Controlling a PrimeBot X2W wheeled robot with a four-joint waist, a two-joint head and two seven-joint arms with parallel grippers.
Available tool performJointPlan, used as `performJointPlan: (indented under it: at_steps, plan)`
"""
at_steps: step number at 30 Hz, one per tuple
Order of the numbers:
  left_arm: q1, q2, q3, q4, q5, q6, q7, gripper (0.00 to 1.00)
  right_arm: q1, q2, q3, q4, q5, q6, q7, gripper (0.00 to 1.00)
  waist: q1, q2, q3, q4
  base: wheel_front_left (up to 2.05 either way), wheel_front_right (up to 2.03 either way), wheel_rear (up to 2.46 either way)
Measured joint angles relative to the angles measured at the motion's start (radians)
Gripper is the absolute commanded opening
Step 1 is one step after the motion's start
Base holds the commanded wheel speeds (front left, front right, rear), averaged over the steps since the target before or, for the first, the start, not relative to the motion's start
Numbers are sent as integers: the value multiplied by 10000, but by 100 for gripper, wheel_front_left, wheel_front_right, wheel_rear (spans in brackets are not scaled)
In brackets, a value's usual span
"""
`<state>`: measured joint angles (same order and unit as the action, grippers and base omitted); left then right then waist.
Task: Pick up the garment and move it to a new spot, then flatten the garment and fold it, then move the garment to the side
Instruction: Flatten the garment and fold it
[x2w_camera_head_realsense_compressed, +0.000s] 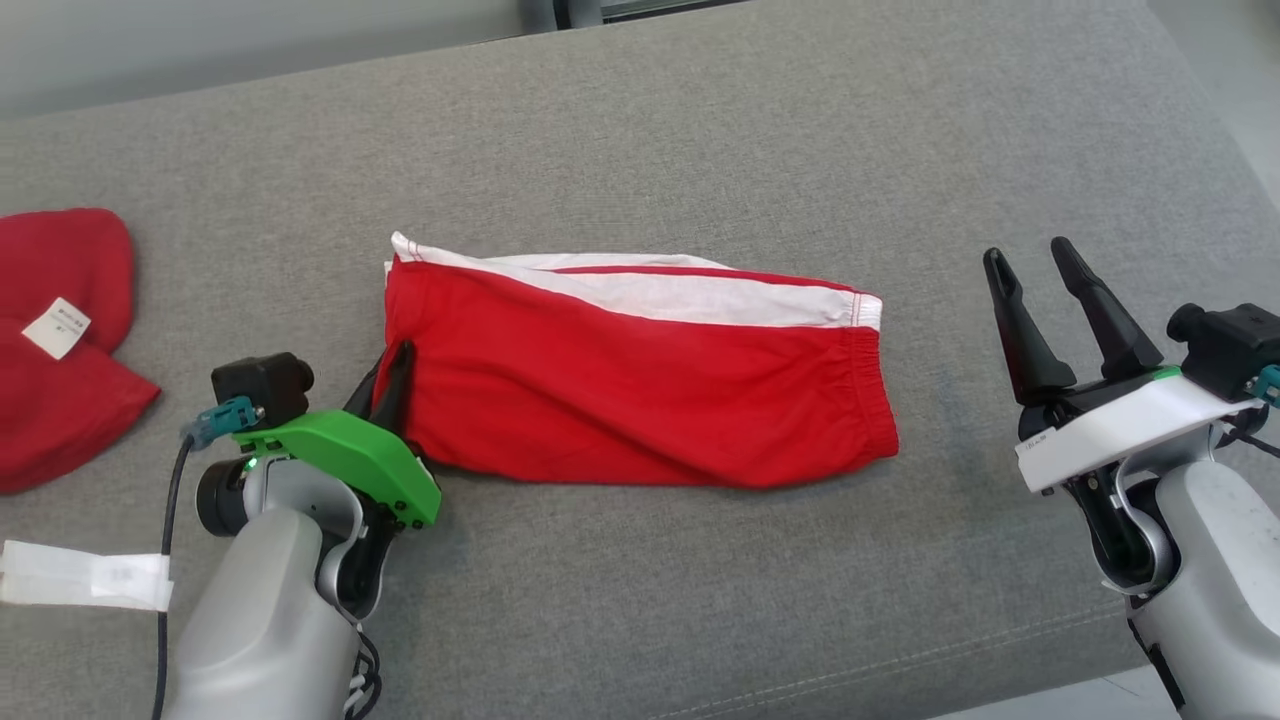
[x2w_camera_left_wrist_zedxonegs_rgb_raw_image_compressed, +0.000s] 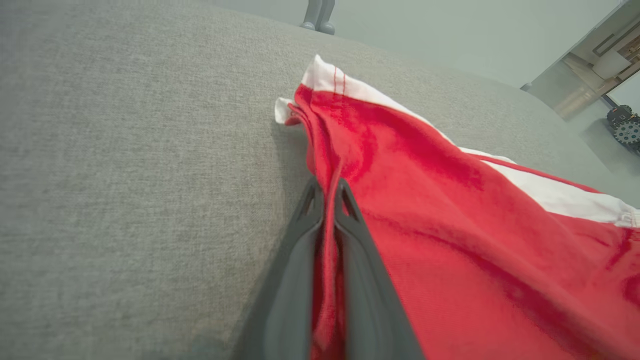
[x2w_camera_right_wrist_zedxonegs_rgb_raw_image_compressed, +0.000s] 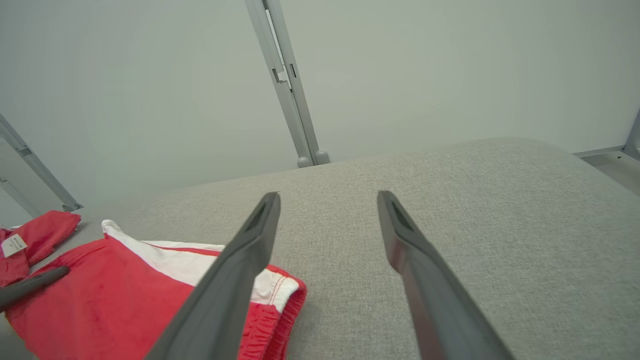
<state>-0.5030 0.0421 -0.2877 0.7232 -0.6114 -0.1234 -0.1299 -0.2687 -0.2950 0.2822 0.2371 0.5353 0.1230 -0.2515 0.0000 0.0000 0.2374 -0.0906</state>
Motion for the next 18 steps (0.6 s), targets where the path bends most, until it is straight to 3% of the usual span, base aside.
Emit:
performJointPlan:
  at_steps: [10,18]
  plan:
    - [998,-17,-42,-596,-19,368,-397,0,151,58,270,-19,-98,0,0,100,0,0,-389,640,0,0,0]
    - [1718,-17,-96,-953,-142,533,-483,0,151,117,491,-6,-174,0,-2,100,0,0,-495,762,0,0,0]
